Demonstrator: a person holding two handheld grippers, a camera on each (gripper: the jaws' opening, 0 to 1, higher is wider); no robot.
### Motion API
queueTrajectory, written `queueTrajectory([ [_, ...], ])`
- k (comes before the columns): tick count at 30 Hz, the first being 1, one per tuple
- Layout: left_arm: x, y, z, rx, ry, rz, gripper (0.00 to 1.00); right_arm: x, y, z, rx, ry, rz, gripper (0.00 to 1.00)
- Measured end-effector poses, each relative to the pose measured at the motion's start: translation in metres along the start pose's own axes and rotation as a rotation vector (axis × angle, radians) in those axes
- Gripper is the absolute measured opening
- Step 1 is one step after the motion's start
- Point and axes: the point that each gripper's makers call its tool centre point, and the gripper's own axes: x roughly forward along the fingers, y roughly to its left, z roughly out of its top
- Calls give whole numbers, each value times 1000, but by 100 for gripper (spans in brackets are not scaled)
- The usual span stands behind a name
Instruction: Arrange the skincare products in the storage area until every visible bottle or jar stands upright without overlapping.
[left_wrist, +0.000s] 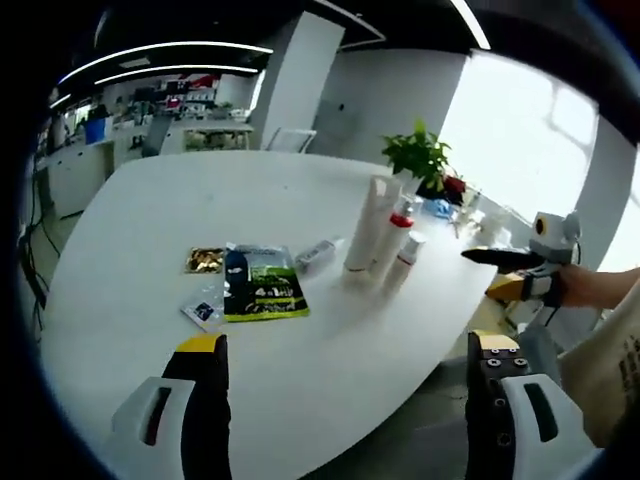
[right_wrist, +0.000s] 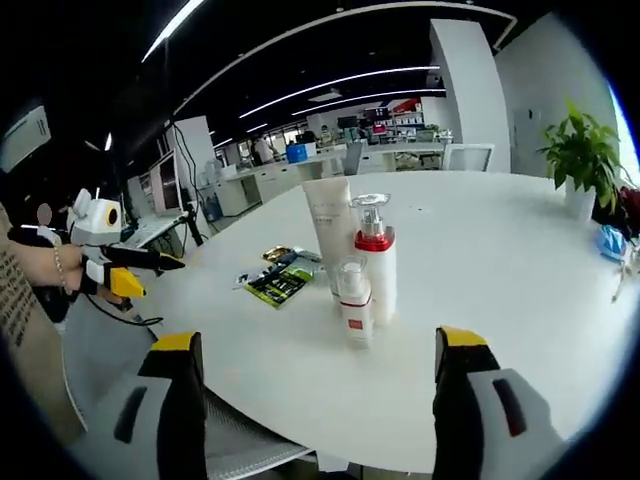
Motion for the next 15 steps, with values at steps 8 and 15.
queueTrajectory([
  [8,2,-2,2,3,1,-5,97,1,0,0,13,-1,10,100],
  [15,8,-3,7,11,3,-13,97,4,-4,1,14,0,7,100],
])
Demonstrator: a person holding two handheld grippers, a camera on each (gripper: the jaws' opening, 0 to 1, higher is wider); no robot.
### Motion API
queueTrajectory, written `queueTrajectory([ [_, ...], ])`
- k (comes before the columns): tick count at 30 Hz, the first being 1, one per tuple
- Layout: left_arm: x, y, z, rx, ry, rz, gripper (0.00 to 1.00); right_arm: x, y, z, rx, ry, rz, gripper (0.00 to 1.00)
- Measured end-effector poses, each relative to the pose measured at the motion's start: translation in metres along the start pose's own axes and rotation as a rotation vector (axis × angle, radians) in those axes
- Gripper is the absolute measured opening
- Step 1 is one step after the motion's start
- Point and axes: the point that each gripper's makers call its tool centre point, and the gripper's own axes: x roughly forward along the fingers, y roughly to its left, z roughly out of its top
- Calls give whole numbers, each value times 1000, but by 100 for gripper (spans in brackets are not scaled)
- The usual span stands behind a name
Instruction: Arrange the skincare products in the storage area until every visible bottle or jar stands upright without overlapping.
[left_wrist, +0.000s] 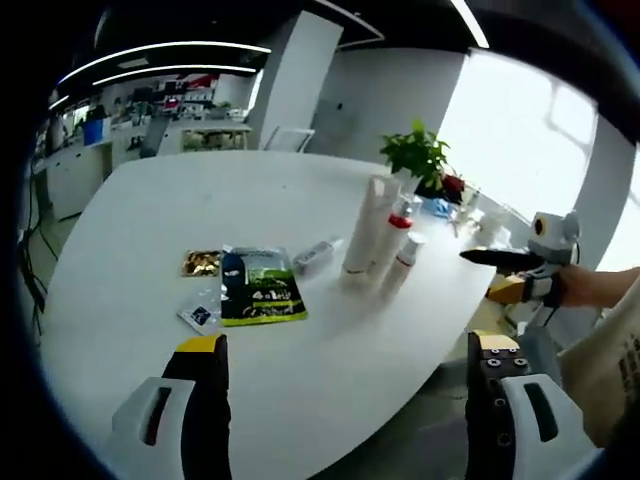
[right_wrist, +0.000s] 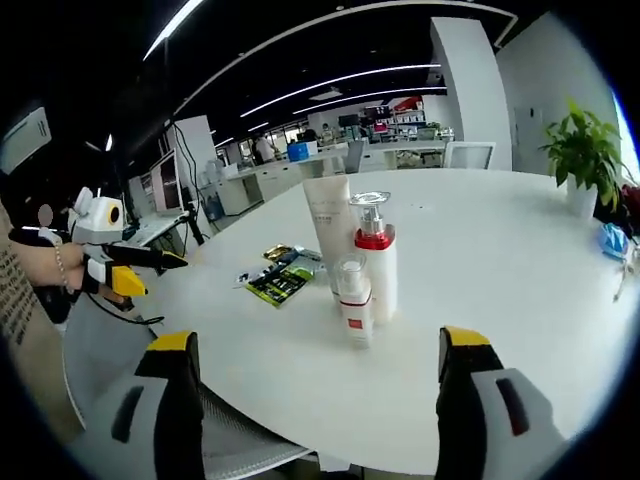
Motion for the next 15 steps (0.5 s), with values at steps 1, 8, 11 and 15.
queueTrajectory([
  [1,1,0,1,0,0,-4,97,0,-1,0,1,-1,-1,100],
  [8,14,0,7,57,31,-22,97,-2,-7,-2,11,7,-14,100],
  [11,24,2,12,83,49,-34,97,-4,-13,-4,15,10,-22,100],
  [15,37,3,15,123,79,-51,97,-7,-22,-4,28,9,-40,100],
])
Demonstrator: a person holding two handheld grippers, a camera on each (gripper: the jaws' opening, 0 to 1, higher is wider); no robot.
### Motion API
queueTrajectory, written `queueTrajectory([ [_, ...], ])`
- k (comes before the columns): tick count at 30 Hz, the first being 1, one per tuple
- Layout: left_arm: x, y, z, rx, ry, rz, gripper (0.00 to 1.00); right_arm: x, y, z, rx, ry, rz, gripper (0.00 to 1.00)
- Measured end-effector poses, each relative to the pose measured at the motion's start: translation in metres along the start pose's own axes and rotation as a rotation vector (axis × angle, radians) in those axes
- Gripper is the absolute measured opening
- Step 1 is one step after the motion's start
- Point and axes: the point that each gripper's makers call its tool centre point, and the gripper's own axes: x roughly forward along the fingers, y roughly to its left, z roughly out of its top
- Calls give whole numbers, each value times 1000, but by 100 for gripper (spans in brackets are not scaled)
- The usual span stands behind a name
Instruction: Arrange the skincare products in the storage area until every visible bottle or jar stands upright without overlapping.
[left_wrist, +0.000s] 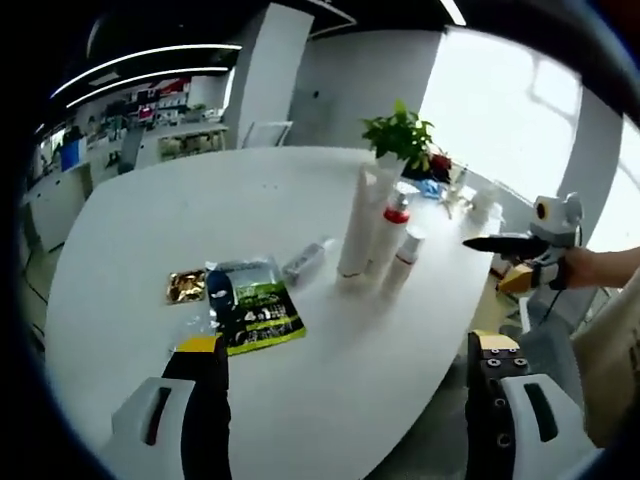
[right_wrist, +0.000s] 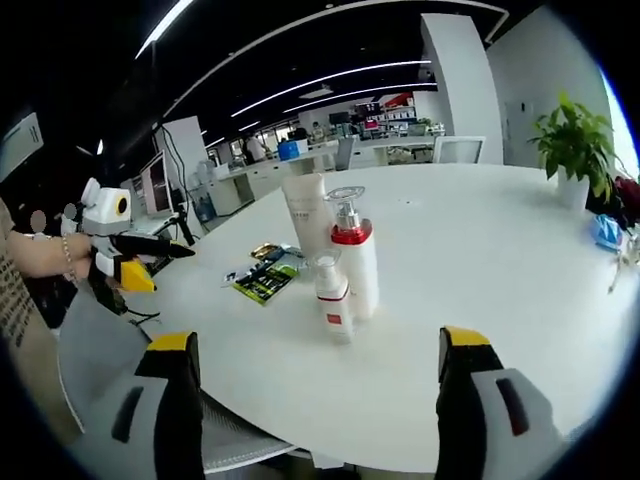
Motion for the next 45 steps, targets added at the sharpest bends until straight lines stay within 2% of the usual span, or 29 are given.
queueTrajectory([
  [8,34,6,4,99,93,-29,97,0,-12,-5,23,8,-25,100],
  [12,51,16,5,175,162,-27,92,2,-17,-8,32,16,-34,99],
  [20,86,34,18,229,219,-44,89,5,-27,-13,42,34,-53,99],
  [26,113,44,22,268,277,-64,86,5,-36,-16,60,38,-74,99],
  [28,121,48,20,296,315,-69,83,4,-38,-17,64,43,-80,99],
  [39,168,64,20,336,411,-84,71,5,-46,-33,81,82,-94,98],
  [45,185,69,18,396,462,-92,62,6,-46,-36,38,107,-92,96],
])
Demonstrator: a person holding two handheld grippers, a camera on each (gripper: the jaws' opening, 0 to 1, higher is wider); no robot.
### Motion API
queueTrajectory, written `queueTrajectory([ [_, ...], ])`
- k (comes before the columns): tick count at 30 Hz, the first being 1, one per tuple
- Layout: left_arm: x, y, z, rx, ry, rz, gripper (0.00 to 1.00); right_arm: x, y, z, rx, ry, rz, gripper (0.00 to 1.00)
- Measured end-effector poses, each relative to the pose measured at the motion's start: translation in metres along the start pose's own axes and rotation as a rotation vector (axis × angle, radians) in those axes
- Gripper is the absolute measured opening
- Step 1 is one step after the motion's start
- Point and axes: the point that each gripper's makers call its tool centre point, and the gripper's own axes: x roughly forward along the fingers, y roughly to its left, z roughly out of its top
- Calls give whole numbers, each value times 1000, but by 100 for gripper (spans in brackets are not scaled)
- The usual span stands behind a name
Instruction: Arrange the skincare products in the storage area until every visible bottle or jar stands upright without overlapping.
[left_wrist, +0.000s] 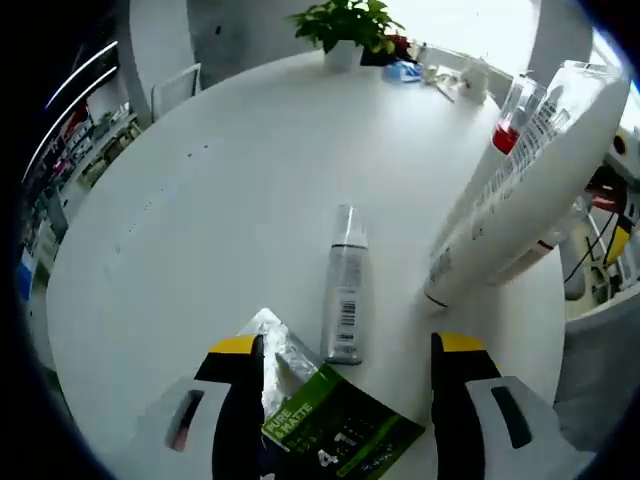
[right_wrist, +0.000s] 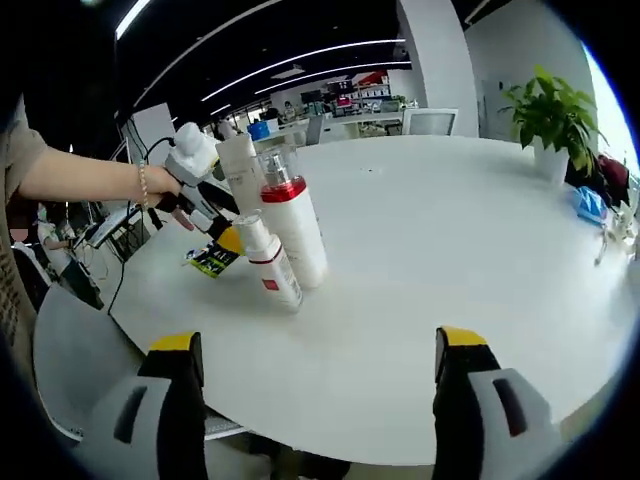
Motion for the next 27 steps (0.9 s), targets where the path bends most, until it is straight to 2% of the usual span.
queueTrajectory([
  [13,17,-1,7,91,71,-42,39,5,-6,-3,15,10,-7,96],
  [19,23,-6,2,147,120,-65,28,5,-7,-5,20,14,-8,95],
  [20,23,-6,4,164,110,-70,27,5,-7,-5,23,14,-8,95],
  [22,24,-5,4,152,109,-69,23,5,-7,-6,22,14,-10,95],
  [23,24,-6,5,151,104,-72,18,5,-8,-6,21,15,-10,95],
  [27,23,-3,7,94,101,-65,17,4,-8,-6,24,14,-12,94],
])
